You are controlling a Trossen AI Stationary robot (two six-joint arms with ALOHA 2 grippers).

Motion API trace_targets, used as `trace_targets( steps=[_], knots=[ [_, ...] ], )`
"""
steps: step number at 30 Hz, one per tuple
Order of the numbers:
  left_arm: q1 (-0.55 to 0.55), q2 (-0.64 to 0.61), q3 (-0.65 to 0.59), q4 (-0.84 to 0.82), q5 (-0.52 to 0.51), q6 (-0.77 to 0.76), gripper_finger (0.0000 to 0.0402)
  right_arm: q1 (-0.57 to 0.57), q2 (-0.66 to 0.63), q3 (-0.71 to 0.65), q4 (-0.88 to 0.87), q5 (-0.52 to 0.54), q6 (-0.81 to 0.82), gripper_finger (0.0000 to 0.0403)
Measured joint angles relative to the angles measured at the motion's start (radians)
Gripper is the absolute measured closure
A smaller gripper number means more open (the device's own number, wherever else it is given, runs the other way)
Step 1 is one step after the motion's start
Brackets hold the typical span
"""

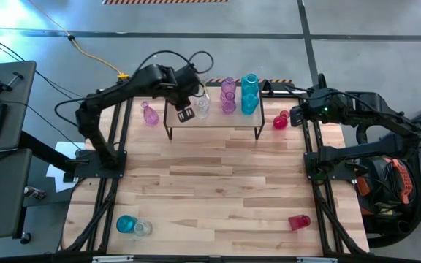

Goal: Sort vases onto shelf
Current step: Put the blue vase on the shelf aligned with the other blue vases

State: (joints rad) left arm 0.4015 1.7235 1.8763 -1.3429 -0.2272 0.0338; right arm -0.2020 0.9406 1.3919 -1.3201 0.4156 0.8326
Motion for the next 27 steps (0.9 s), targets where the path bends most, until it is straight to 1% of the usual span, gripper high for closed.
trace_targets(
  steps=[4,14,18,23,27],
  knots=[
    [0.000,-0.040,0.000,-0.029,0.007,-0.037,0.0346,0.000,0.012,0.000,-0.002,0.000,-0.002,0.0402],
    [-0.001,-0.115,0.000,-0.231,0.008,-0.135,0.0346,0.000,0.040,0.000,-0.016,-0.033,-0.003,0.0402],
    [-0.018,-0.152,-0.015,-0.228,0.031,-0.165,0.0346,0.000,0.044,0.000,-0.060,-0.050,-0.003,0.0402],
    [-0.040,-0.189,-0.047,-0.225,0.045,-0.210,0.0346,-0.001,0.057,0.000,-0.140,-0.033,-0.003,0.0402],
    [-0.061,-0.212,-0.076,-0.228,0.045,-0.236,0.0346,-0.001,0.071,0.000,-0.160,-0.023,-0.001,0.0402]
  ],
)
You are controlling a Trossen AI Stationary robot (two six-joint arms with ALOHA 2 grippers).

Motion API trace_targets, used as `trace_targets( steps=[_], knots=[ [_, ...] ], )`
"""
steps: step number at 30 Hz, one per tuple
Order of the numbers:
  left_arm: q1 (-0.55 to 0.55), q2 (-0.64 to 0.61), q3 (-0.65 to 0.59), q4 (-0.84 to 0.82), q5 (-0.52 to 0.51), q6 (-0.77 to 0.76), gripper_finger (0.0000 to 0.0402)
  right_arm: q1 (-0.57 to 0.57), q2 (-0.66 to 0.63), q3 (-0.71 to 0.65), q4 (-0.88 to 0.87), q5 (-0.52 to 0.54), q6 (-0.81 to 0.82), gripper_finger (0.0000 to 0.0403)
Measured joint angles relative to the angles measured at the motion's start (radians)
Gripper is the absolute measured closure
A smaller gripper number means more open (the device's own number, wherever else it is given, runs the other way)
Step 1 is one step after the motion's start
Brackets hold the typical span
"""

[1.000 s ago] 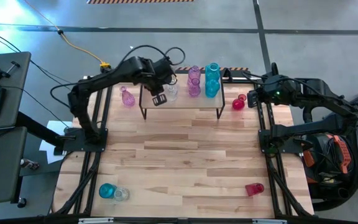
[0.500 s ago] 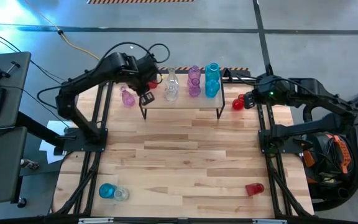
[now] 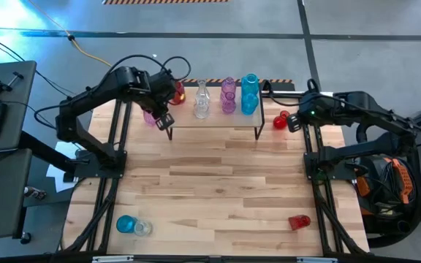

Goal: Sort vases onto shelf
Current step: Put the blue vase on the shelf aligned with the other blue vases

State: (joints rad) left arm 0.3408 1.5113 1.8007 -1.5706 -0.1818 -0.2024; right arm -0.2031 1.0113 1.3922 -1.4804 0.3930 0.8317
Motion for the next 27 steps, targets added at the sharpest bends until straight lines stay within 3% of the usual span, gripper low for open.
trace_targets(
  steps=[4,12,17,27],
  knots=[
    [-0.027,-0.015,-0.039,0.000,0.001,-0.031,0.0346,0.000,0.007,0.000,-0.006,-0.039,-0.002,0.0402],
    [-0.104,-0.054,-0.128,0.000,0.097,-0.096,0.0346,0.001,0.018,0.000,-0.021,-0.099,0.004,0.0402],
    [-0.188,-0.086,-0.173,0.001,0.167,-0.186,0.0346,0.001,0.018,0.000,-0.021,-0.101,0.008,0.0402],
    [-0.360,-0.201,-0.297,-0.001,0.212,-0.359,0.0346,0.011,0.018,0.000,-0.019,-0.158,0.114,0.0402]
  ],
)
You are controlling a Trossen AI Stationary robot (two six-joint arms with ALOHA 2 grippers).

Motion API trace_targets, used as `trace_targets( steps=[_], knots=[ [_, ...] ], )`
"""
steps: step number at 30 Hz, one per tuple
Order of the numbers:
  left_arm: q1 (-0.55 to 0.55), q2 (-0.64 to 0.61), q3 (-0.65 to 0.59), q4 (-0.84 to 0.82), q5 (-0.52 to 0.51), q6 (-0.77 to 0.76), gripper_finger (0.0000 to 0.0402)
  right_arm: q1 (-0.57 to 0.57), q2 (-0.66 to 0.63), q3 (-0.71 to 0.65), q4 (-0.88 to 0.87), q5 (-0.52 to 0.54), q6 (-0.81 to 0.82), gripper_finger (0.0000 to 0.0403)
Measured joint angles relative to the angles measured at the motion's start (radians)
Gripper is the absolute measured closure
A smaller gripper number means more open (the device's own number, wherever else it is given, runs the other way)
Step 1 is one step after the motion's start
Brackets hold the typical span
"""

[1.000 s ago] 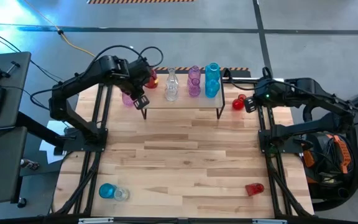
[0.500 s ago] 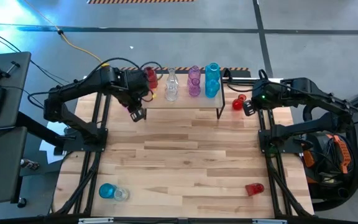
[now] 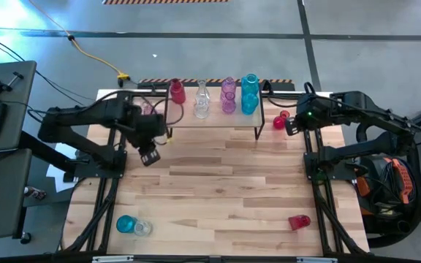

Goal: Sort vases onto shelf
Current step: Put the blue vase on the shelf aligned with the other blue vases

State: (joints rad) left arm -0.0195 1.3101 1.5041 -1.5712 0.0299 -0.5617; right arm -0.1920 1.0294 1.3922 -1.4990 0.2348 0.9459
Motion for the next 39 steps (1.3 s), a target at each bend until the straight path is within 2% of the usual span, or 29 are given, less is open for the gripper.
trace_targets(
  steps=[4,9,16,25,33,39],
  knots=[
    [-0.077,-0.072,-0.080,0.000,0.008,-0.094,0.0346,0.027,0.000,0.000,0.004,-0.001,0.045,0.0402],
    [-0.172,-0.160,-0.164,-0.001,0.065,-0.220,0.0346,0.062,0.000,0.000,0.004,-0.001,0.086,0.0402],
    [-0.355,-0.239,-0.232,0.013,0.054,-0.426,0.0346,0.132,0.008,0.000,0.007,0.000,0.175,0.0402],
    [-0.534,-0.259,-0.312,0.038,0.070,-0.614,0.0346,0.210,0.068,0.000,0.039,0.000,0.176,0.0402],
    [-0.642,-0.260,-0.388,0.203,0.168,-0.720,0.0333,0.255,0.137,0.000,0.061,-0.003,0.195,0.0402],
    [-0.732,-0.259,-0.432,0.296,0.171,-0.847,0.0313,0.313,0.163,0.000,0.065,-0.007,0.262,0.0402]
  ],
)
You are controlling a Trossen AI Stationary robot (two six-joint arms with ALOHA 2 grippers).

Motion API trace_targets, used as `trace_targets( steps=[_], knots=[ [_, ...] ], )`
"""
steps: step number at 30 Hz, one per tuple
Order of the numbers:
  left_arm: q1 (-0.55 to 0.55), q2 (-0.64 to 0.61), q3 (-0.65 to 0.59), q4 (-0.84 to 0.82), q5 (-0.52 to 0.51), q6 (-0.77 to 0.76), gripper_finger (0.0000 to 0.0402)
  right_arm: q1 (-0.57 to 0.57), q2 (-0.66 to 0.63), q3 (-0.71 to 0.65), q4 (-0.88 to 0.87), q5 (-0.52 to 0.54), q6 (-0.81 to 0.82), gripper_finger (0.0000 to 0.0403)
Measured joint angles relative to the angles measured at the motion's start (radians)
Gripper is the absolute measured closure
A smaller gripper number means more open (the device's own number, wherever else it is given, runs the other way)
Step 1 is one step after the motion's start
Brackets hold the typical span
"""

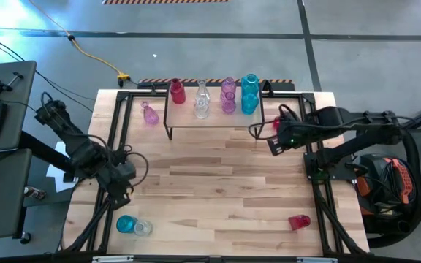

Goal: Sort vases onto shelf
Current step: Put the blue vase on the shelf aligned with the other blue vases

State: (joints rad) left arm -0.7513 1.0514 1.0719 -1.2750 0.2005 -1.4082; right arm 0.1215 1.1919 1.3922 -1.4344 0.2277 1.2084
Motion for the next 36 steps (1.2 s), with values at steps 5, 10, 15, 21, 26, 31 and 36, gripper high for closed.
trace_targets(
  steps=[5,10,15,21,26,31,36],
  knots=[
    [-0.085,0.030,-0.007,0.022,-0.017,-0.112,0.0310,0.064,0.000,0.000,0.005,0.013,0.087,0.0402],
    [-0.162,0.082,-0.007,0.078,-0.080,-0.169,0.0311,0.125,0.000,0.000,0.007,0.048,0.153,0.0402],
    [-0.202,0.156,-0.007,0.077,-0.096,-0.214,0.0311,0.169,0.000,0.000,0.007,0.069,0.191,0.0402],
    [-0.233,0.241,-0.007,0.113,-0.095,-0.224,0.0311,0.205,0.000,0.000,0.023,0.069,0.209,0.0402],
    [-0.248,0.292,-0.007,0.171,-0.094,-0.233,0.0311,0.215,0.000,0.000,0.057,0.077,0.209,0.0402],
    [-0.266,0.336,-0.007,0.206,-0.079,-0.241,0.0311,0.222,0.000,0.000,0.076,0.103,0.209,0.0402],
    [-0.282,0.365,-0.007,0.225,-0.064,-0.257,0.0311,0.222,0.000,0.000,0.082,0.104,0.207,0.0402]
  ],
)
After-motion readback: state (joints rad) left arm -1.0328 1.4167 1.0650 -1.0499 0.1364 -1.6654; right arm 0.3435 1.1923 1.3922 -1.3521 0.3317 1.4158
